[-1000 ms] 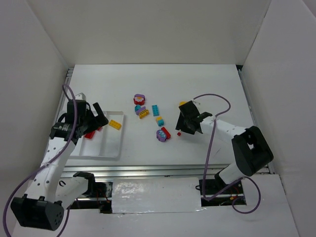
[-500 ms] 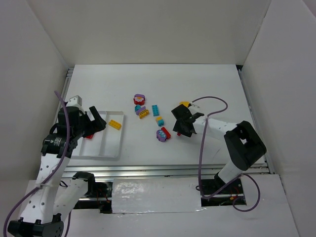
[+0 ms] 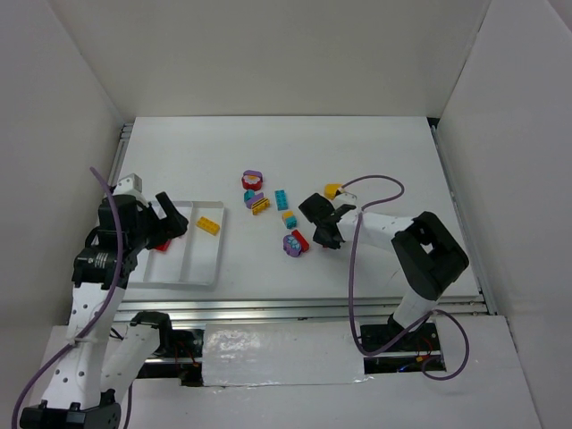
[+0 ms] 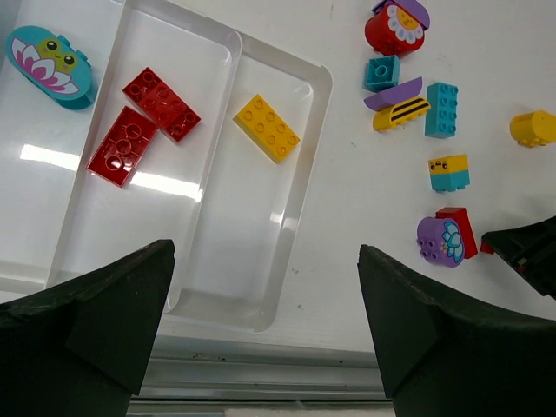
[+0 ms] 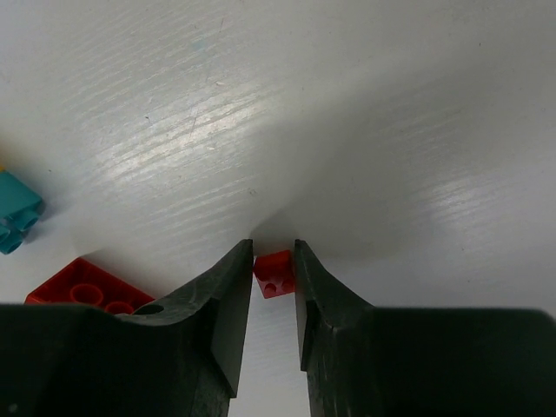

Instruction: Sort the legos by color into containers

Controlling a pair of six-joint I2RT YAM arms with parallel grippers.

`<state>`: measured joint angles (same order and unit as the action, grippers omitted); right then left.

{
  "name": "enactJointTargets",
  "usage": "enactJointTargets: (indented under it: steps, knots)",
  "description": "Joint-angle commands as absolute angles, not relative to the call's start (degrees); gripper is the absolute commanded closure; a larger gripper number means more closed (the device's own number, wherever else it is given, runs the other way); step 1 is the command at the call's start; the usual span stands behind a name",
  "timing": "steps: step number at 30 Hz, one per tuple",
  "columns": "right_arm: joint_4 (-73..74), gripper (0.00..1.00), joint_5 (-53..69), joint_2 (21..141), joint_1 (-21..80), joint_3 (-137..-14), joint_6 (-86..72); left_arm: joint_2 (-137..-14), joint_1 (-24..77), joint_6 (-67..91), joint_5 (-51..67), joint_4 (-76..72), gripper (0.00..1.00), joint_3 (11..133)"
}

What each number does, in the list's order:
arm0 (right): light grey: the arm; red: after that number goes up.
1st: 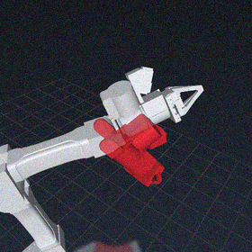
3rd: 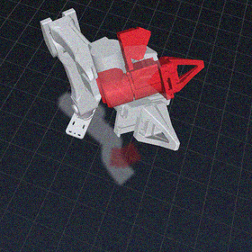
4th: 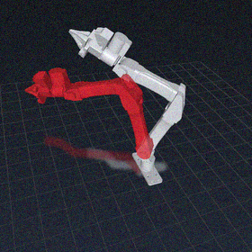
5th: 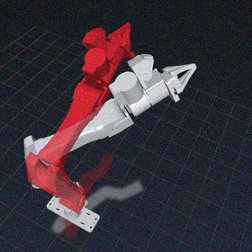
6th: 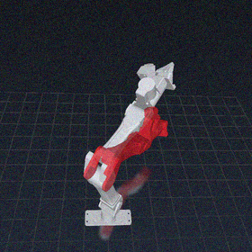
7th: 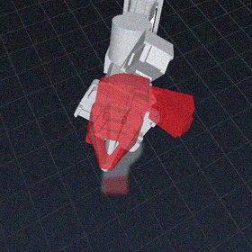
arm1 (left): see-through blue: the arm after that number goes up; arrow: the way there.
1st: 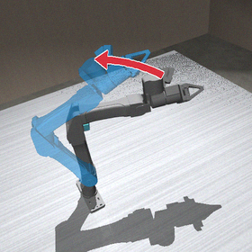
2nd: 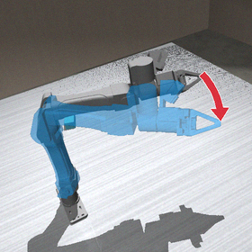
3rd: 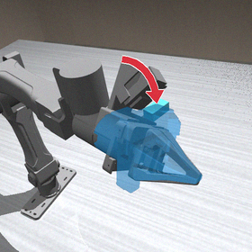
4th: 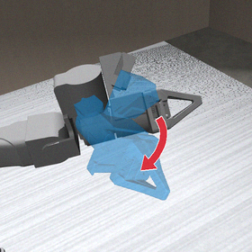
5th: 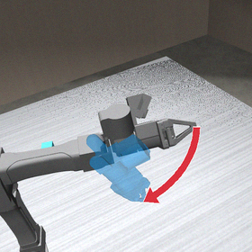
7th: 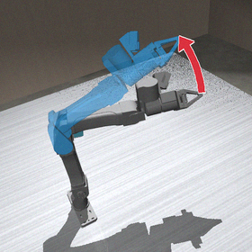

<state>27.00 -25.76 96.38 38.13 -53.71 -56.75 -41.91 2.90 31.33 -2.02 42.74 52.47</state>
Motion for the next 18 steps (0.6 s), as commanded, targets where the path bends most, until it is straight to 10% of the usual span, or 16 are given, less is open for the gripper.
enactJointTargets:
  steps: [1,8,11,18]
  knots:
    - [28.8,0.67,-25.8,97.9,39.3,-54.1,-59.9,-41.7,1.1,29.2,0.5,40.4,0.01,52.0]
    - [27.6,0.78,-25.7,97.1,39.4,-53.0,-59.9,-41.9,0.4,28.8,1.3,40.3,0.0,51.9]
    - [26.5,0.99,-24.8,95.7,39.5,-52.8,-58.9,-42.0,0.4,28.9,1.2,40.3,0.0,52.0]
    - [30.0,1.0,-27.9,87.5,41.7,-55.4,-56.3,-39.8,0.2,30.8,-2.5,41.4,0.0,52.3]
